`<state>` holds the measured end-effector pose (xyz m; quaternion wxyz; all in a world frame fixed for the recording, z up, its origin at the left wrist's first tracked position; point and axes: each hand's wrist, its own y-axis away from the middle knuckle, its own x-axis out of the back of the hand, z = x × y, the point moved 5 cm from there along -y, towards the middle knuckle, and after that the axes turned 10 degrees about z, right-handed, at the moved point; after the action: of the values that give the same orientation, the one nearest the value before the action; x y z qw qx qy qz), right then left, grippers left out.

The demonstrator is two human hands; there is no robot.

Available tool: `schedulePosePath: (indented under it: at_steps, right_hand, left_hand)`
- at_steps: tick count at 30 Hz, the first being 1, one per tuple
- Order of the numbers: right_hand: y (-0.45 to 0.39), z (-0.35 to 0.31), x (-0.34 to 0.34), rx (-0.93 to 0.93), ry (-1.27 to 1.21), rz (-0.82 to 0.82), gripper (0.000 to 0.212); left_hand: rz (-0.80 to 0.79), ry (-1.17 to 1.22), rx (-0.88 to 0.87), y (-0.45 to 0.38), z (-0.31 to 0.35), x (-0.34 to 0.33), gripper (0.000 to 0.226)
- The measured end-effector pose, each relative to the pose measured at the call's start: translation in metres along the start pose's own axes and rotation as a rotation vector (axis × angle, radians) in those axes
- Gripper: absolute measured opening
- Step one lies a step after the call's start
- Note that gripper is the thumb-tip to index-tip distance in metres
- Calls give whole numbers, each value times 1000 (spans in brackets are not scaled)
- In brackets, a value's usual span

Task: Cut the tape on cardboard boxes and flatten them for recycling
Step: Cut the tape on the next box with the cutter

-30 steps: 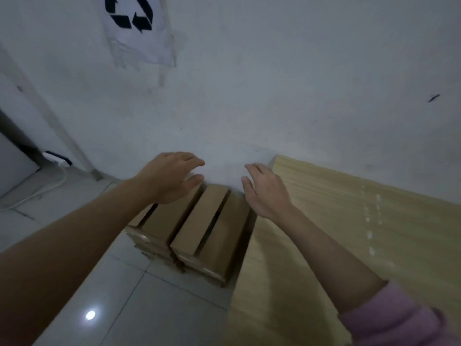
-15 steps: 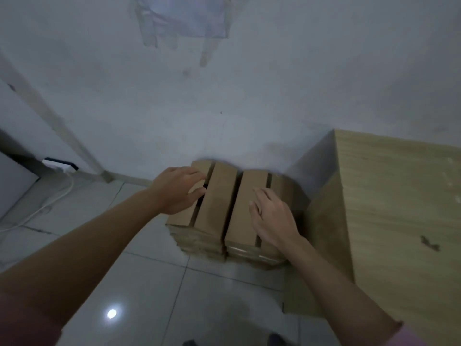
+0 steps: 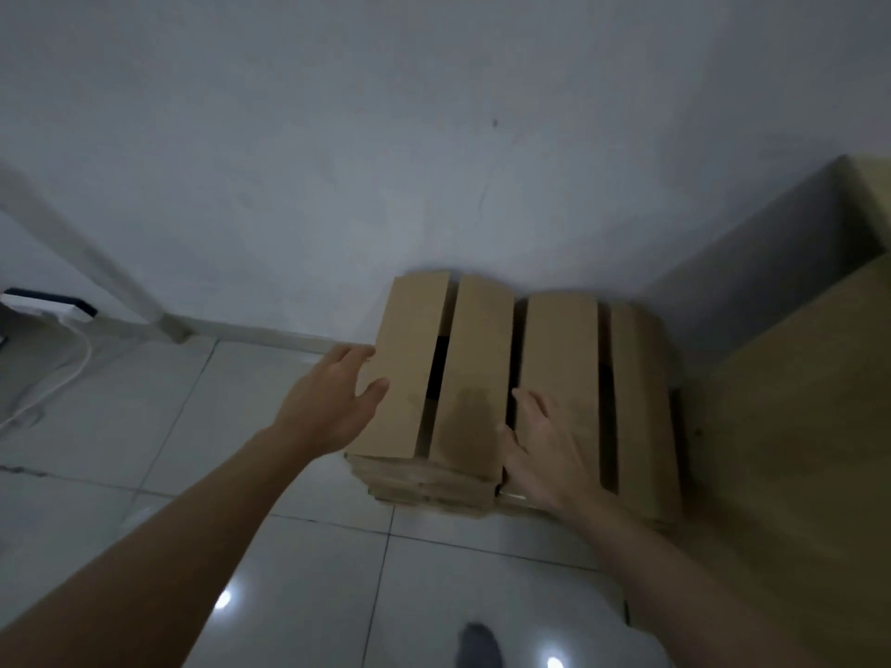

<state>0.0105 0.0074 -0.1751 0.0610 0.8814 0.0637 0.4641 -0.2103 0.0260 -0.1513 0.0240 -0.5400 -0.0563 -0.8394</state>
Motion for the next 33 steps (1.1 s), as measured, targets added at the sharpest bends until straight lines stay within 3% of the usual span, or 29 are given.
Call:
schedulePosePath:
  at_steps: [5, 9, 11, 13, 15, 20, 25, 33]
  right_hand:
    - [-75, 33, -64, -176, -119, -1, 64]
    - [-114, 57, -106, -365, -360, -4, 94]
    - [-122, 69, -123, -471, -462, 3, 108]
    - [-122, 74, -131, -537, -507, 32, 108]
    - [-120, 73, -131, -557, -538, 84, 99]
    - [-94, 44, -89, -500, -625, 300, 92]
    - [-42, 10, 6, -389, -757, 564, 81]
    - [64, 12, 196, -401, -700, 869, 76]
  left_hand:
    - [-41, 102, 199, -39, -50, -86, 73]
    - [-68, 341, 447, -66, -81, -137, 107]
    - [-94, 448, 559, -71, -88, -155, 105]
    - [-97, 456, 601, -70, -89, -165, 92]
    - [-33, 371, 568, -67, -83, -158, 87]
    - [241, 59, 373, -56, -45, -83, 99]
    - [399, 91, 122, -36, 27, 4, 96]
    - [394, 163, -212, 18, 206, 114, 93]
